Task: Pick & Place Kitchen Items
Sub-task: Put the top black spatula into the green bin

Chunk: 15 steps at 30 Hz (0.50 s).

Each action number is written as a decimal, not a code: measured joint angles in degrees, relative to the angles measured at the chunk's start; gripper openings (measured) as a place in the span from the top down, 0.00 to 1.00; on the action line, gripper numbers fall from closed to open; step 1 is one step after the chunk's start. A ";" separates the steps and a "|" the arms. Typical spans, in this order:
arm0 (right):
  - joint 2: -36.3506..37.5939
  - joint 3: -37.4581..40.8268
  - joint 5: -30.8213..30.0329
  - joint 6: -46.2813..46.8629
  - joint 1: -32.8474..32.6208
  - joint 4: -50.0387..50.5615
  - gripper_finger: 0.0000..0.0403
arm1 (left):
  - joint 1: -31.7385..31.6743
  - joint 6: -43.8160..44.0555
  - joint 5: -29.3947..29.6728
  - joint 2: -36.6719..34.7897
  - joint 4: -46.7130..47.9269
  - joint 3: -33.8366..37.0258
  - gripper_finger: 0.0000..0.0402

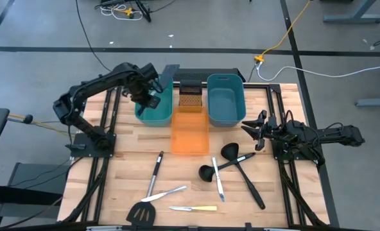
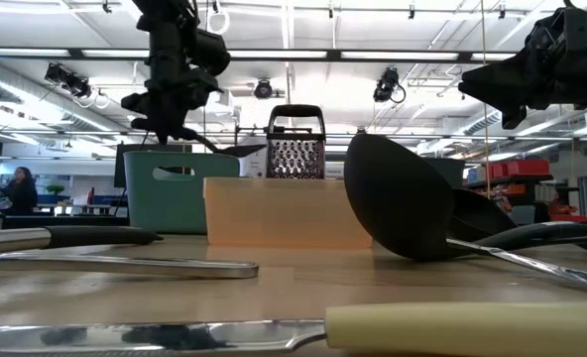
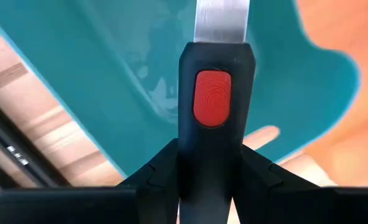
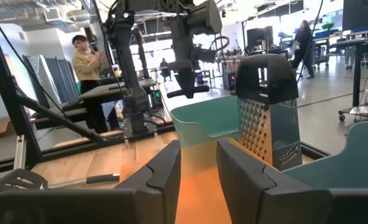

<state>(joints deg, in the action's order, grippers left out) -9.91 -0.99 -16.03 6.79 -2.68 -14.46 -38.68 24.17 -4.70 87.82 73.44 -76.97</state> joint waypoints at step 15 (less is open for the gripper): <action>0.00 0.00 -0.02 -0.11 0.00 -0.02 0.72 | -0.48 -0.87 3.82 0.31 13.25 0.00 0.72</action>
<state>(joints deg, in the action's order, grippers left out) -9.91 -0.99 -16.05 6.68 -2.68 -14.48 -39.16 23.30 -0.88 88.14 86.69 -76.97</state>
